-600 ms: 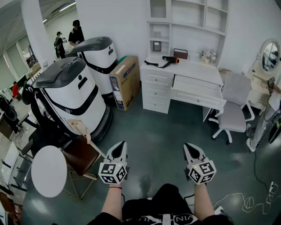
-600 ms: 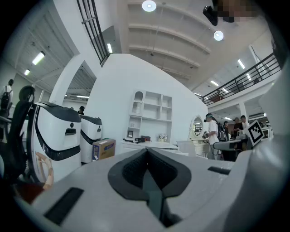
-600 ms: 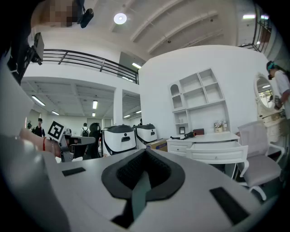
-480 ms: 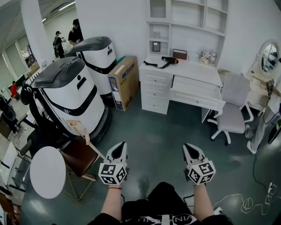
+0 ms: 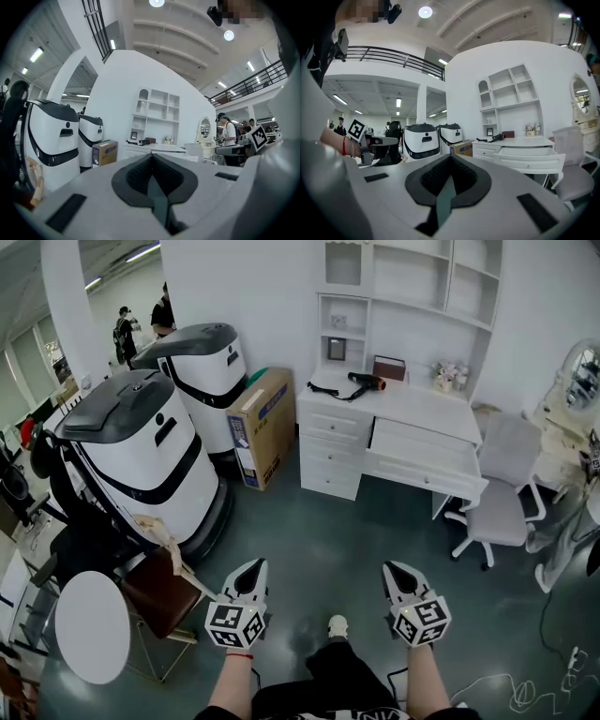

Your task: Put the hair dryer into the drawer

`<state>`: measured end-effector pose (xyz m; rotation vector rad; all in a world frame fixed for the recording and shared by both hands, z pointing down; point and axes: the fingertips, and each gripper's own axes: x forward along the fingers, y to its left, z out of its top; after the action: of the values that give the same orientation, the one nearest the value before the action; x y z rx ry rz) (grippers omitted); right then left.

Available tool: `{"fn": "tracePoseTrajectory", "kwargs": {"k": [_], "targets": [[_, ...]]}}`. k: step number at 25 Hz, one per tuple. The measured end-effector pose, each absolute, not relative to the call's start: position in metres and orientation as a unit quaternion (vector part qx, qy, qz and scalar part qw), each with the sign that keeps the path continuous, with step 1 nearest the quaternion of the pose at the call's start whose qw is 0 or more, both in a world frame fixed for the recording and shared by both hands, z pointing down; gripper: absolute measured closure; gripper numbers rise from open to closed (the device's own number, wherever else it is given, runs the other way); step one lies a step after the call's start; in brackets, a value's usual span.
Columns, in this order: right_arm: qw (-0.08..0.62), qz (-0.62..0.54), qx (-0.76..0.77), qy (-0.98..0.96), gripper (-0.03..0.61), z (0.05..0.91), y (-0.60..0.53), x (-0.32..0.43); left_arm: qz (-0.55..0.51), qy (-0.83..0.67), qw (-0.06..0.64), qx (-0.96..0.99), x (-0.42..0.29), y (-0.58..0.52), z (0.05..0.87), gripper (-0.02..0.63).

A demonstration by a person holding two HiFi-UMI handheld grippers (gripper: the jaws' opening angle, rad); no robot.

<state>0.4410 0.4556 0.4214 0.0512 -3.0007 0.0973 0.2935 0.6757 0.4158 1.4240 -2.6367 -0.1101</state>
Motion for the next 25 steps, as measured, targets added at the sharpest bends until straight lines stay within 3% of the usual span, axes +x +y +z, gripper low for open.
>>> {"fn": "tracePoseTrajectory", "kwargs": {"k": [25], "targets": [[0.083,0.080,0.015,-0.993,0.575,0.433,0.224,0.215,-0.045,-0.874,0.084,0.477,0.074,0.435,0.421,0.609]]}}
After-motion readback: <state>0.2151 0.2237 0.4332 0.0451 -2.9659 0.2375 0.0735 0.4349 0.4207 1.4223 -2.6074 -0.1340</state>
